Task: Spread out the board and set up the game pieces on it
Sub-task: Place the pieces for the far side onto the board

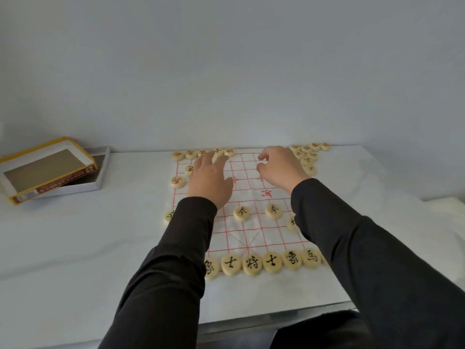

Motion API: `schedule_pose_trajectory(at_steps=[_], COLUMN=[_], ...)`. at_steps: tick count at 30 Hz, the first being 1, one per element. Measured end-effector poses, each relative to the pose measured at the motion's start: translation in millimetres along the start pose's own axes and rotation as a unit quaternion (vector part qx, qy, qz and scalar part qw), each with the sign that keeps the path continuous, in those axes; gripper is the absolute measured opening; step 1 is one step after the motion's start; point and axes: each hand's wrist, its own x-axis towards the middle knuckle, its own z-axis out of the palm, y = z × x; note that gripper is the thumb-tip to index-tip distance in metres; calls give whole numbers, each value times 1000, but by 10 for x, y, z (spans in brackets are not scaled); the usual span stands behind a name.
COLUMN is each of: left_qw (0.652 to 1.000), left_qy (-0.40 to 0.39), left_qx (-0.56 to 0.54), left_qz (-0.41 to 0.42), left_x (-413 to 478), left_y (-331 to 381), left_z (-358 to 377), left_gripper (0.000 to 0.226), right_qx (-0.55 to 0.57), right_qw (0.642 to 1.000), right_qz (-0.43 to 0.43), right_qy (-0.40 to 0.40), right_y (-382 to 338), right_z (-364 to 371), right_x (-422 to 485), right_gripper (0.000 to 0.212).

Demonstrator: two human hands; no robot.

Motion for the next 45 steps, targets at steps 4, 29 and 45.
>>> schedule_pose_trajectory(at_steps=[4,29,45], left_qw=[1000,994,993], left_qy=[11,-110,-107], left_qx=[-15,1,-25], left_qz=[-3,-5,-33], left_x=[27,295,330], left_y=[287,637,528], left_z=[171,717,642], left_gripper=[59,61,64], right_qx=[8,-44,-158], right_qw=[1000,987,985], right_qz=[25,137,-24], right_qy=[4,72,-58], right_y=[246,1563,1397], right_z=[-23,203,220], right_x=[93,1126,1086], right_gripper=[40,45,36])
